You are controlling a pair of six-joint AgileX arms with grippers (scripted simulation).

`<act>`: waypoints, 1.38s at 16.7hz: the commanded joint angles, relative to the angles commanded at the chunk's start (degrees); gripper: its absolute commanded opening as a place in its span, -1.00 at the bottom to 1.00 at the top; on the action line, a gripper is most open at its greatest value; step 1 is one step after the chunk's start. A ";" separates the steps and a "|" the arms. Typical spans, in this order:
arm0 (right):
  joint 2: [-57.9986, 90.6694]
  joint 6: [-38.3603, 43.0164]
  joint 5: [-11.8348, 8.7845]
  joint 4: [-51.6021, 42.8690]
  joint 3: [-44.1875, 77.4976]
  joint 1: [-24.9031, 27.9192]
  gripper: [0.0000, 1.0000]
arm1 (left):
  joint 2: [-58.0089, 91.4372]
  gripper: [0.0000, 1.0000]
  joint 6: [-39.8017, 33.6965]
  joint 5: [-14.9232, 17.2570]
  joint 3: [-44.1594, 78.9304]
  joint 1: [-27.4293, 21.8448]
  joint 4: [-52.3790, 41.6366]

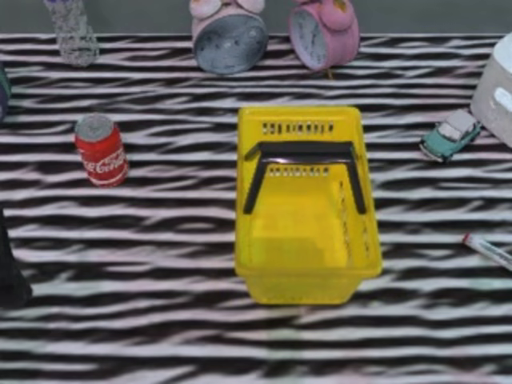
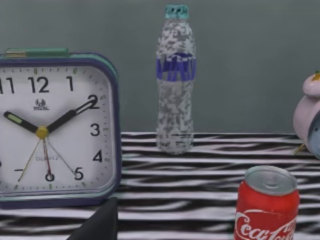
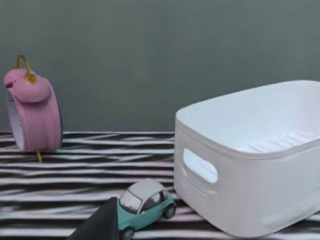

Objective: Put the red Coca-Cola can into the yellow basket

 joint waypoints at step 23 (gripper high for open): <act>0.00 0.00 0.00 0.00 0.00 0.00 1.00 | 89.94 1.00 26.69 2.18 82.33 -7.80 -54.22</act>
